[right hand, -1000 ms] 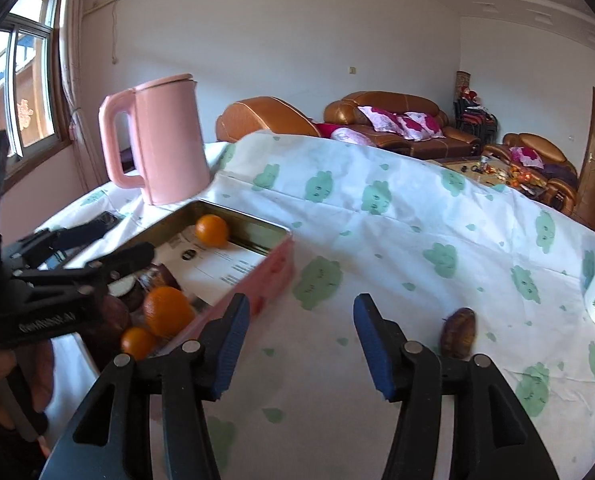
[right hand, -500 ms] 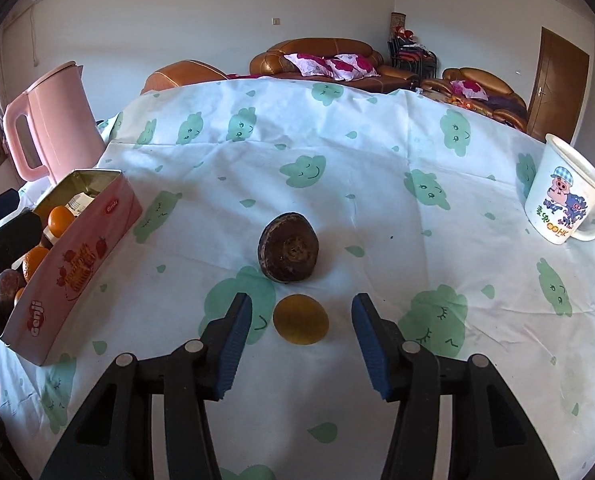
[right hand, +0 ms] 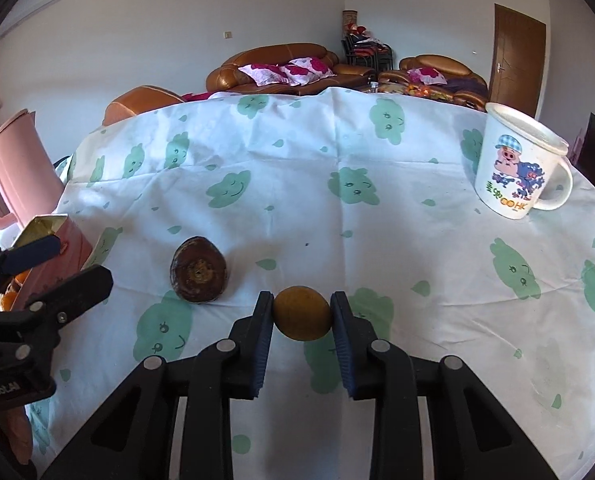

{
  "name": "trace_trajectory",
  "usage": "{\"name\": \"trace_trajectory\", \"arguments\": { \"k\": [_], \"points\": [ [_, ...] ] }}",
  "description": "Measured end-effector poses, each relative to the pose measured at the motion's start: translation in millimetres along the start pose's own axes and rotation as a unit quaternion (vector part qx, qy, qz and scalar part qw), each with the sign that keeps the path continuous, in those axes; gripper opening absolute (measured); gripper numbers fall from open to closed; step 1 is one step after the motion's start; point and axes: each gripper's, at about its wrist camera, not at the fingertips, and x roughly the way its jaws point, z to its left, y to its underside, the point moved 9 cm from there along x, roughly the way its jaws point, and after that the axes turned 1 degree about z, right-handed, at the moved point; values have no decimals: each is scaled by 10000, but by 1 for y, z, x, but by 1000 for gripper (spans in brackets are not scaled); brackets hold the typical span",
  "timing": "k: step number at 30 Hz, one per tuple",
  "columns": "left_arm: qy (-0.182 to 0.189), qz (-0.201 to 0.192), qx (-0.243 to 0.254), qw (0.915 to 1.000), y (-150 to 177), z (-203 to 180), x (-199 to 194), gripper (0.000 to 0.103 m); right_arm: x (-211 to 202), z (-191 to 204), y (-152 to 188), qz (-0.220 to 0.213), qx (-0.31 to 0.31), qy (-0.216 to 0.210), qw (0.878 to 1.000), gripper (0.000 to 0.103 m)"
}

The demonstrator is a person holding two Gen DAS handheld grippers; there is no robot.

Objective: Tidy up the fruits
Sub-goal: 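Grasp the small yellow fruit with the right tool while the left tool grasps the dark brown oval cake, then lift the yellow fruit and brown cake and carry them toward the tin box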

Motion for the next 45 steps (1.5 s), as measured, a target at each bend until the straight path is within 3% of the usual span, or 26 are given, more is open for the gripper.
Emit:
{"name": "trace_trajectory", "arguments": {
  "k": [4, 7, 9, 12, 16, 19, 26, 34, 45],
  "points": [
    [327, 112, 168, 9993, -1, -25, 15, 78, -4, -8, -1, -79, 207, -42, 9997, 31],
    [322, 117, 270, 9990, -4, -35, 21, 75, -5, -13, -2, -118, 331, -51, 9994, 31],
    [300, 180, 368, 9987, -6, -41, 29, 69, -6, -16, -2, -137, 394, -61, 9991, 31],
    [401, 354, 339, 9980, -6, -45, 41, 48, -7, -18, -2, -171, 444, -39, 9989, 31],
    [556, 373, 266, 9974, -8, -48, 47, 45, -7, -15, -2, -160, 383, -14, 9991, 31],
    [740, 376, 272, 9962, -8, -53, 47, 34, -6, -15, -2, -134, 349, -4, 9993, 31],
    [889, 557, 263, 9941, -4, -57, 56, 34, -6, -14, -2, -174, 294, 75, 9994, 31],
    [1044, 508, 121, 9932, -2, -55, 51, 33, -6, -10, -2, -166, 196, -34, 9997, 31],
    [733, -22, 101, 9973, -6, -44, 28, 33, -16, -2, -5, -405, 86, -238, 9989, 31]
  ]
}}
